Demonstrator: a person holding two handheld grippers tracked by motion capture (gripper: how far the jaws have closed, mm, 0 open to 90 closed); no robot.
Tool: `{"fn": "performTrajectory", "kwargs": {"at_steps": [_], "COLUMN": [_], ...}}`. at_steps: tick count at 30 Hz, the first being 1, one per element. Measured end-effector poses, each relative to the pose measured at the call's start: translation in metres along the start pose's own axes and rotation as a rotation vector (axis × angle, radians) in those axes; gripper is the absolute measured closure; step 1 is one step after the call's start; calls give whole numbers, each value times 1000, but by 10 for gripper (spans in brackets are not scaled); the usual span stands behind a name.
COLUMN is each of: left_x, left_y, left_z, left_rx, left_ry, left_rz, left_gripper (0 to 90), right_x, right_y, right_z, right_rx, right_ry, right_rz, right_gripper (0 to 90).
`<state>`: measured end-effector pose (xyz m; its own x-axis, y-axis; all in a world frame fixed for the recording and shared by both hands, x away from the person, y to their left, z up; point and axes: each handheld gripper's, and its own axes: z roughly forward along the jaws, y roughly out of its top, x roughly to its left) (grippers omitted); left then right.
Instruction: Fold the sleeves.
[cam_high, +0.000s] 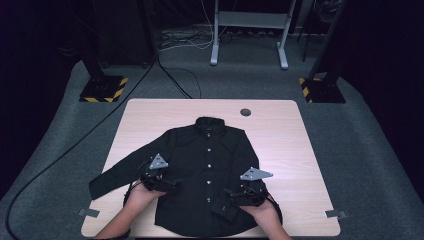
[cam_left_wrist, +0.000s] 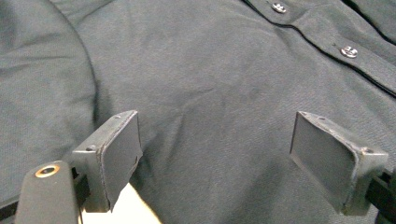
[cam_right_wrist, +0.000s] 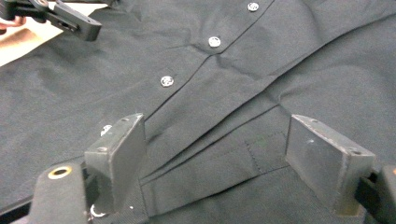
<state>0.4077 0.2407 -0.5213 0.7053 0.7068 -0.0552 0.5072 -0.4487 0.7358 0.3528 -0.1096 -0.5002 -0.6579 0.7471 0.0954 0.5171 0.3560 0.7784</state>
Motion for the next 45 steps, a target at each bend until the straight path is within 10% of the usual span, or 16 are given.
{"fn": "performTrajectory", "kwargs": {"at_steps": [45], "left_x": [60], "left_y": [1], "left_z": [-52], "left_rx": [-65], "left_ry": [72], "left_rz": [-76], "left_gripper": [217], "right_x": [-5], "right_y": [-3], "right_z": [-3], "right_rx": [12], "right_ry": [-42], "right_rz": [-2], "right_gripper": [175]}}
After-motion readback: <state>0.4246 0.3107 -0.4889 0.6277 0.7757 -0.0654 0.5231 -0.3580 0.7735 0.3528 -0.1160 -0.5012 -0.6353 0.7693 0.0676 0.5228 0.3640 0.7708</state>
